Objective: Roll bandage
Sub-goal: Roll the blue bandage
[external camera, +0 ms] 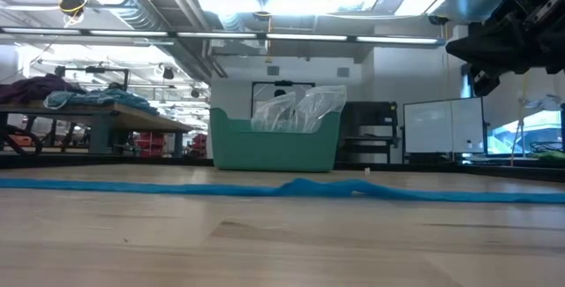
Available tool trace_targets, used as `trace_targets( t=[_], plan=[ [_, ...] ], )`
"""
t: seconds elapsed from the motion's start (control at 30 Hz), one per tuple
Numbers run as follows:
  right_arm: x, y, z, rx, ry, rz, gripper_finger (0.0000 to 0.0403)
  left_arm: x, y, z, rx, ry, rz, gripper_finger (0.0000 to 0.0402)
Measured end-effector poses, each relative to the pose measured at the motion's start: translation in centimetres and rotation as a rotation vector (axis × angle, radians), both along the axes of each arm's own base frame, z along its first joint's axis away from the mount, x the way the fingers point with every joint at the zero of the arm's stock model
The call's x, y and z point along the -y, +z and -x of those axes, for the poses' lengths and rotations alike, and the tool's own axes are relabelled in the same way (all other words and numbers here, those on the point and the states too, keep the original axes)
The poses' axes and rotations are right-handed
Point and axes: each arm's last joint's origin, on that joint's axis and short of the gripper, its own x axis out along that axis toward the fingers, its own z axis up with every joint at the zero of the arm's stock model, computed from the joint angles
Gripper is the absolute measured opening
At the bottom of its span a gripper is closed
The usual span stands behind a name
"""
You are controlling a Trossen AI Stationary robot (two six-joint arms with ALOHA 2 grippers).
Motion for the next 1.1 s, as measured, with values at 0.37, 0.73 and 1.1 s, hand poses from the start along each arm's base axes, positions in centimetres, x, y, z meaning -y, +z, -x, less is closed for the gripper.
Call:
trace_targets(
  t=[0.37,0.73,1.1],
  plan=[
    [0.0,0.0,0.0,0.003,0.0,-0.001,0.0012,0.0,1.1,-0.1,0.02,-0.003,-0.071,0.0015],
    [-0.3,2.2,0.4,0.099,0.085,0.011,0.0012,2.4,9.2,-3.6,0.126,-0.194,-0.063,0.0004],
    [-0.4,4.4,0.7,0.275,0.141,0.033,0.0012,3.1,16.1,-8.7,0.48,-0.547,-0.331,0.0004]
  ],
)
